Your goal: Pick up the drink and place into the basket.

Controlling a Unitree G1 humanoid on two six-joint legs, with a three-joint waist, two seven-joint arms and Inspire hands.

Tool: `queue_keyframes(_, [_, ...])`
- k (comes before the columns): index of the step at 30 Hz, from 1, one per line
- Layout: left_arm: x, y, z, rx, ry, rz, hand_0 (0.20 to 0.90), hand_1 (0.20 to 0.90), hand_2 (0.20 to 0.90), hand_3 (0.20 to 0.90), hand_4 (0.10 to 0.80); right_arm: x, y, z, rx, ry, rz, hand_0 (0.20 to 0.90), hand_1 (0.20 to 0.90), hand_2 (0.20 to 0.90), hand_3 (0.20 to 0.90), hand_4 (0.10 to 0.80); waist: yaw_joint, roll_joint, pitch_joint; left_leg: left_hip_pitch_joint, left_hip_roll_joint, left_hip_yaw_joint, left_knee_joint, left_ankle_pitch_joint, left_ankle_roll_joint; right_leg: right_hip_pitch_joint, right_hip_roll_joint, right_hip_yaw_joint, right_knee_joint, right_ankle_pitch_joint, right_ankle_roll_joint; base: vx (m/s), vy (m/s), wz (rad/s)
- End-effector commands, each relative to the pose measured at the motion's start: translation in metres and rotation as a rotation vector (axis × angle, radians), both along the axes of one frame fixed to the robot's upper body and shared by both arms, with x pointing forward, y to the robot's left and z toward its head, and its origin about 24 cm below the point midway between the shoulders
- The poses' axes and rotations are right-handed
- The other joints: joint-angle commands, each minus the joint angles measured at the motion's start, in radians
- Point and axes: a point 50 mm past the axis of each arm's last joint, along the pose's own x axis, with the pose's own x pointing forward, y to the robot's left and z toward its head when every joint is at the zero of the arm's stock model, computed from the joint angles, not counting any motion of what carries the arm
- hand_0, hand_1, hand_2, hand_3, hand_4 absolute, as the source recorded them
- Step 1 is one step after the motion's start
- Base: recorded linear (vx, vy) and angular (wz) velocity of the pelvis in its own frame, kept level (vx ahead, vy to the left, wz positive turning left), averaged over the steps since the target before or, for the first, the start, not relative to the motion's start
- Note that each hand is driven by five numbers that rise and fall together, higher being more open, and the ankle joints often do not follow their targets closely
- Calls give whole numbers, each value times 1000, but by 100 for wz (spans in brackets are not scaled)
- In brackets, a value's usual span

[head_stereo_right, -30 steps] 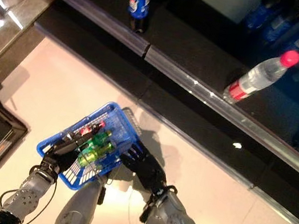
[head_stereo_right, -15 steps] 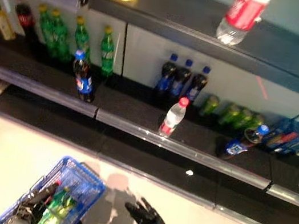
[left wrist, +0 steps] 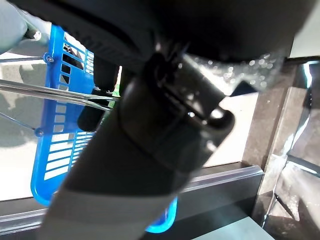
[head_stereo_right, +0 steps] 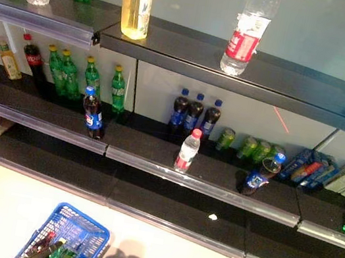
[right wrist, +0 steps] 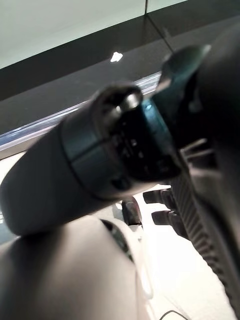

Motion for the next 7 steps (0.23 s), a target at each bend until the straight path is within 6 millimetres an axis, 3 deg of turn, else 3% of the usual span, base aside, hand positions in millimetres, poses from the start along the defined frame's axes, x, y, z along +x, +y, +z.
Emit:
queue_keyframes(1, [-3,-11,-3,10,10,-114,300,300,300,200,100,5,-6,1,-10,3,51,900,900,900,900,800,8,31,54,-43,100,-16,-2,42,-54,-28,-39,-20,13,26,23,0,0,0])
queue_keyframes(7, [2,-11,-2,15,2,-109,300,300,300,200,100,3,-9,1,-23,26,82,900,900,900,900,800,4,33,47,-36,98,-12,-2,34,-51,-28,-35,-12,17,18,18,0,0,0])
